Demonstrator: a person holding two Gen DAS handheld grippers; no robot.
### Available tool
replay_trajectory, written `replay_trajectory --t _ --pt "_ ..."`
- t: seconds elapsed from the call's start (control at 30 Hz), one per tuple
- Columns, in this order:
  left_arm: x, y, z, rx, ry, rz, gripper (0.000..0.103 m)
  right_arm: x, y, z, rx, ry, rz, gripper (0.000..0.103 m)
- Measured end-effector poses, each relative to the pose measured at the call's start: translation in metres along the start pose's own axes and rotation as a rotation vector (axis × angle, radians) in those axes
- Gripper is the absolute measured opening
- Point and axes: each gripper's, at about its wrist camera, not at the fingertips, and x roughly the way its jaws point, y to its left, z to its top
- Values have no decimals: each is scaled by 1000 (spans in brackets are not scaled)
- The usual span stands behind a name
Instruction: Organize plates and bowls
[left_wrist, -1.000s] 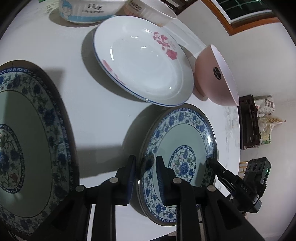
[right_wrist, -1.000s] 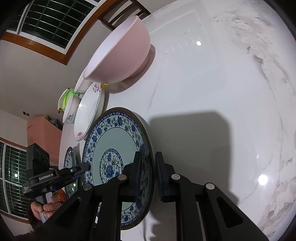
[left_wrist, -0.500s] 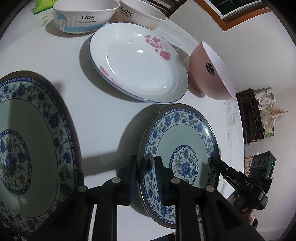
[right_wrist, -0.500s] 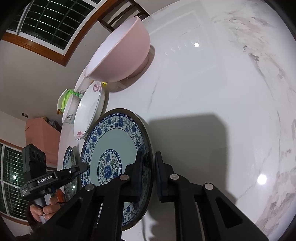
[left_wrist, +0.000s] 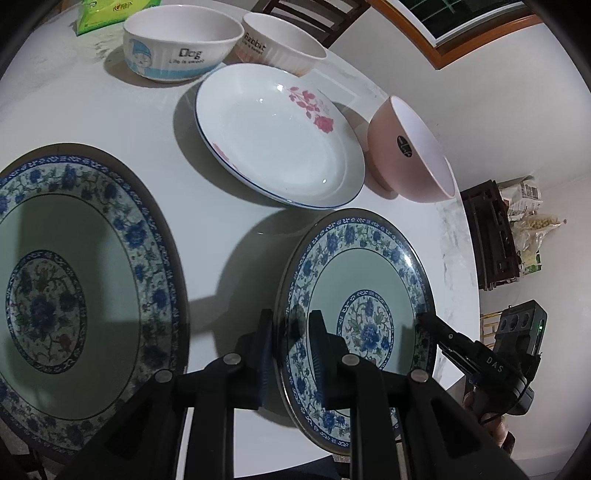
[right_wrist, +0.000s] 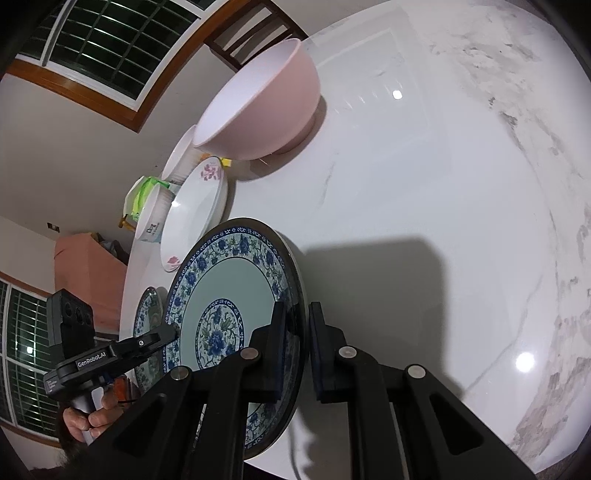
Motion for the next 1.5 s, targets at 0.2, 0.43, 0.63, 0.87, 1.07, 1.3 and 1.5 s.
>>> replay_trajectory --t 0.2,0.43,0.63,0.87,1.07,1.3,1.5 --pt "-14 10 -1 -9 -34 4 19 0 16 0 -29 -1 9 12" --pt "-35 26 -1 -34 -80 18 19 6 39 -3 -70 6 26 12" --pt "-56 43 -1 -57 -121 34 19 16 62 -3 -105 15 49 12" --pt "-83 67 2 -110 -182 51 19 37 97 -2 -146 45 78 12" --pt "-105 94 2 -160 -229 73 19 59 129 -5 -201 82 94 12" --pt "-126 131 -3 -232 -269 108 19 91 163 -14 -258 142 116 12" --pt "-132 157 -7 -284 -276 121 19 115 180 -21 -284 195 116 13"
